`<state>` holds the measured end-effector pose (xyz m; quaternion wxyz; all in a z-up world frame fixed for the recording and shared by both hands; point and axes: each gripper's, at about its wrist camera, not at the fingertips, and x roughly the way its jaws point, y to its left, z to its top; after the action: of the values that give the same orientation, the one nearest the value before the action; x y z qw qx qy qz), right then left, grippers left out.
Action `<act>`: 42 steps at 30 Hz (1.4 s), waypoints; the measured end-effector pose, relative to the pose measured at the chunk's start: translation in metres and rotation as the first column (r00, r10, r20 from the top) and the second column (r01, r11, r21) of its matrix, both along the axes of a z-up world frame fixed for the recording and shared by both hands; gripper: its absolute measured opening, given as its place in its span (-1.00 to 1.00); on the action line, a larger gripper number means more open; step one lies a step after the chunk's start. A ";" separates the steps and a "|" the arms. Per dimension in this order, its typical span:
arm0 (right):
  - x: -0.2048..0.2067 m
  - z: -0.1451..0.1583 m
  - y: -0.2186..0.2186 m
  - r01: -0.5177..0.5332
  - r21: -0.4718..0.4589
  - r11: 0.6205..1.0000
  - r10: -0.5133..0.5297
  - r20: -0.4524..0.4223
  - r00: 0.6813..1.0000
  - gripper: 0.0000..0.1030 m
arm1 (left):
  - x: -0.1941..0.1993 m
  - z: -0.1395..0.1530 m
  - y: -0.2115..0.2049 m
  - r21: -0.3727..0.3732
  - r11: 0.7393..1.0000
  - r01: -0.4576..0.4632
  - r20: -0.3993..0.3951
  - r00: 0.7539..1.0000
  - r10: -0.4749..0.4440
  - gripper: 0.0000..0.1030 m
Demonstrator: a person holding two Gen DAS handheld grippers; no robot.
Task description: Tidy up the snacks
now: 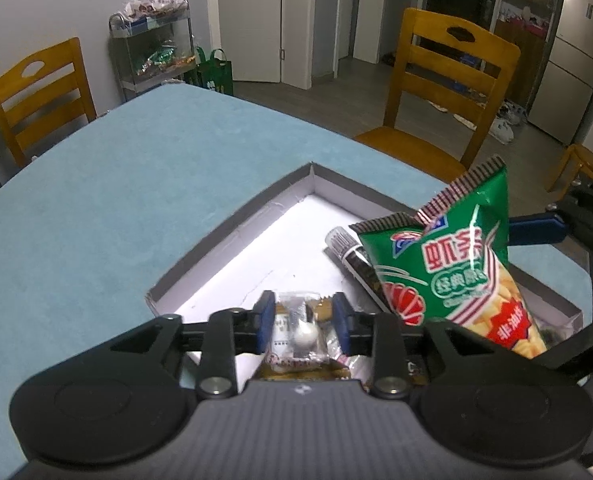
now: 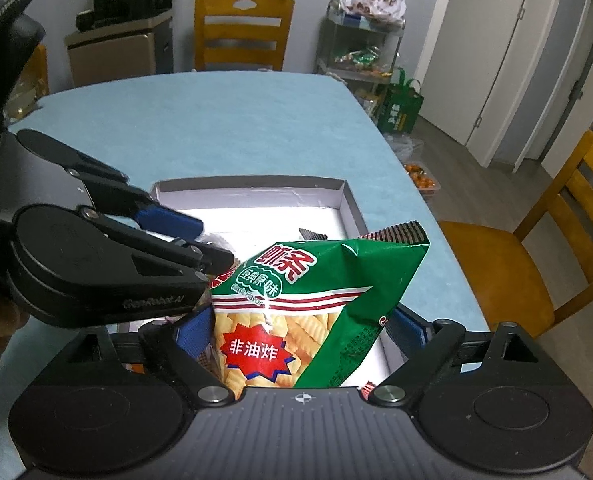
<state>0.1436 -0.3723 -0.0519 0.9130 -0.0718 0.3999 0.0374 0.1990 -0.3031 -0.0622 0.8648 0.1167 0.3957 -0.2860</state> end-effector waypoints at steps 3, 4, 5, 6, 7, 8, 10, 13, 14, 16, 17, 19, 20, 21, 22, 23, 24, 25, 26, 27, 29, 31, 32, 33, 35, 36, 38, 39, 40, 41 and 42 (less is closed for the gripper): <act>-0.003 0.002 0.000 0.003 -0.010 1.000 -0.003 0.008 1.000 0.84 | -0.001 0.004 0.003 -0.011 1.000 -0.011 0.011 1.000 0.011 0.02; -0.004 0.003 -0.001 0.002 -0.011 1.000 -0.002 0.012 1.000 0.88 | -0.001 0.006 0.004 -0.015 1.000 -0.012 0.015 1.000 0.013 0.10; -0.006 0.004 -0.001 0.003 -0.012 1.000 -0.002 0.018 1.000 0.93 | -0.002 0.007 0.005 -0.016 1.000 -0.013 0.017 1.000 0.014 0.15; -0.008 0.005 0.000 0.003 -0.013 1.000 -0.003 0.024 1.000 0.95 | -0.002 0.009 0.006 -0.017 1.000 -0.015 0.018 1.000 0.015 0.26; -0.010 0.006 0.000 0.004 -0.017 1.000 -0.003 0.030 1.000 0.95 | -0.003 0.011 0.007 -0.020 1.000 -0.017 0.022 1.000 0.017 0.35; -0.010 0.007 0.000 0.006 -0.019 1.000 -0.005 0.032 0.999 0.95 | -0.004 0.012 0.008 -0.022 1.000 -0.018 0.026 0.999 0.019 0.38; -0.013 0.008 -0.002 0.011 -0.016 1.000 -0.011 0.034 0.999 0.95 | -0.006 0.016 0.009 -0.025 1.000 -0.017 0.032 0.999 0.018 0.45; -0.015 0.010 -0.002 0.029 -0.015 0.999 -0.029 0.041 0.999 0.99 | -0.010 0.022 0.012 -0.032 0.999 -0.014 0.041 0.999 0.015 0.56; -0.017 0.011 -0.003 0.036 -0.011 0.999 -0.036 0.043 0.998 0.99 | -0.011 0.024 0.013 -0.035 0.999 -0.012 0.044 0.999 0.014 0.59; -0.019 0.012 -0.004 0.046 -0.007 0.999 -0.045 0.044 0.998 0.99 | -0.013 0.028 0.016 -0.039 0.999 -0.010 0.050 0.999 0.012 0.69; -0.021 0.013 -0.005 0.050 -0.006 0.999 -0.050 0.044 0.998 0.99 | -0.014 0.030 0.017 -0.041 0.999 -0.010 0.053 0.999 0.012 0.72; -0.024 0.013 -0.006 0.059 -0.004 0.998 -0.058 0.040 0.997 0.99 | -0.017 0.034 0.020 -0.042 0.999 -0.011 0.059 0.998 0.013 0.81; -0.025 0.013 -0.006 0.065 -0.002 0.998 -0.065 0.039 0.997 0.99 | -0.018 0.036 0.021 -0.044 0.999 -0.010 0.060 0.998 0.013 0.82; -0.025 0.013 -0.006 0.070 0.001 0.998 -0.070 0.038 0.997 0.99 | -0.020 0.038 0.023 -0.045 0.999 -0.011 0.060 0.998 0.014 0.83; -0.027 0.013 -0.007 0.074 0.006 0.997 -0.074 0.037 0.997 0.99 | -0.021 0.040 0.024 -0.047 0.999 -0.012 0.060 0.998 0.015 0.85; -0.028 0.013 -0.007 0.078 0.011 0.997 -0.078 0.037 0.996 0.99 | -0.023 0.042 0.026 -0.049 0.999 -0.015 0.061 0.998 0.018 0.87; -0.030 0.014 -0.008 0.082 0.014 0.997 -0.082 0.036 0.996 0.99 | -0.024 0.043 0.027 -0.051 0.998 -0.020 0.063 0.998 0.023 0.92; -0.032 0.014 -0.009 0.086 0.019 0.996 -0.087 0.037 0.996 0.99 | -0.026 0.046 0.029 -0.053 0.998 -0.026 0.063 0.998 0.030 0.98; -0.034 0.014 -0.009 0.089 0.025 0.996 -0.090 0.040 0.995 1.00 | -0.028 0.047 0.030 -0.056 0.998 -0.029 0.060 0.998 0.032 0.98; -0.036 0.014 -0.010 0.092 0.033 0.995 -0.093 0.041 0.995 1.00 | -0.029 0.049 0.032 -0.057 0.998 -0.029 0.055 0.998 0.032 0.98; -0.040 0.016 -0.011 0.101 0.048 0.994 -0.103 0.043 0.994 1.00 | -0.033 0.053 0.035 -0.052 0.998 -0.033 0.060 0.998 0.037 0.98; -0.043 0.017 -0.011 0.105 0.057 0.993 -0.108 0.043 0.993 1.00 | -0.038 0.058 0.038 -0.056 0.998 -0.033 0.077 0.996 0.037 0.98; -0.046 0.018 -0.010 0.107 0.060 0.992 -0.110 0.045 0.993 1.00 | -0.040 0.060 0.040 -0.056 0.998 -0.029 0.080 0.996 0.034 0.98; -0.047 0.020 -0.010 0.110 0.062 0.992 -0.113 0.047 0.992 1.00 | -0.042 0.062 0.041 -0.055 0.998 -0.026 0.082 0.996 0.031 0.98; -0.052 0.022 -0.010 0.116 0.064 0.991 -0.120 0.051 0.992 1.00 | -0.045 0.066 0.045 -0.058 0.998 -0.024 0.092 0.995 0.029 0.98; -0.053 0.023 -0.011 0.119 0.066 0.991 -0.123 0.054 0.991 1.00 | -0.047 0.068 0.047 -0.060 0.998 -0.025 0.096 0.995 0.031 0.98; -0.057 0.026 -0.011 0.125 0.072 0.989 -0.130 0.060 0.990 1.00 | -0.050 0.072 0.051 -0.064 0.997 -0.034 0.096 0.995 0.041 0.98; -0.059 0.027 -0.012 0.126 0.075 0.989 -0.131 0.061 0.990 1.00 | -0.051 0.074 0.053 -0.067 0.997 -0.038 0.095 0.995 0.044 0.98; -0.061 0.028 -0.012 0.128 0.077 0.989 -0.133 0.063 0.989 1.00 | -0.052 0.076 0.054 -0.070 0.997 -0.041 0.093 0.995 0.047 0.98; -0.063 0.028 -0.012 0.130 0.078 0.988 -0.135 0.065 0.989 1.00 | -0.053 0.077 0.056 -0.072 0.996 -0.046 0.091 0.994 0.053 0.98; -0.065 0.029 -0.012 0.131 0.081 0.988 -0.136 0.066 0.988 1.00 | -0.054 0.078 0.058 -0.076 0.996 -0.055 0.087 0.994 0.061 0.98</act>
<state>0.0790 -0.3844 -0.0226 0.9293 -0.0111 0.3691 -0.0112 0.1454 -0.2449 0.0157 0.8932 0.0859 0.3493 -0.2697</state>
